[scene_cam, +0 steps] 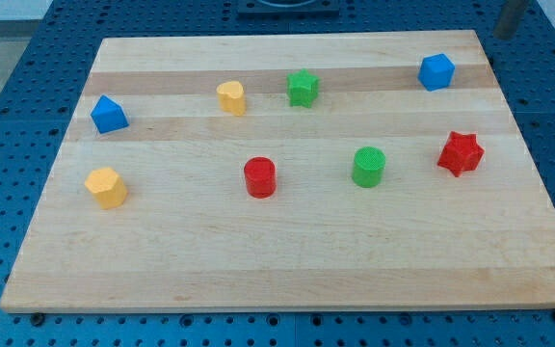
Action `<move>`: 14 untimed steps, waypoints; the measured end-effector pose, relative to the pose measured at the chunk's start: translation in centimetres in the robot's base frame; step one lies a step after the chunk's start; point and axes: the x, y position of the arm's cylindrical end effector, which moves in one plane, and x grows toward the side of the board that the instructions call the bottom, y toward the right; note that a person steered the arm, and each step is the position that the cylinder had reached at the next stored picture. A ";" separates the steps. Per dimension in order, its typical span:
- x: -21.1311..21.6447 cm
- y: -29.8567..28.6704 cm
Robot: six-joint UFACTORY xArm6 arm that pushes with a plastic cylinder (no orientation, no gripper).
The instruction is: Slide the yellow hexagon right and a bit down
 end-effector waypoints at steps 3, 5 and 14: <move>1.2 1.1; 12.4 -2.1; 20.7 -44.5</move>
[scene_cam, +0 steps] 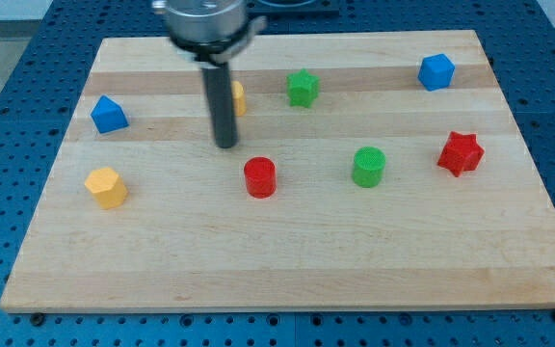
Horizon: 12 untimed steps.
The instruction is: Slide the yellow hexagon right and a bit down
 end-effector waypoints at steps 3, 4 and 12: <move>6.1 -6.8; 4.8 -6.8; 10.8 -17.7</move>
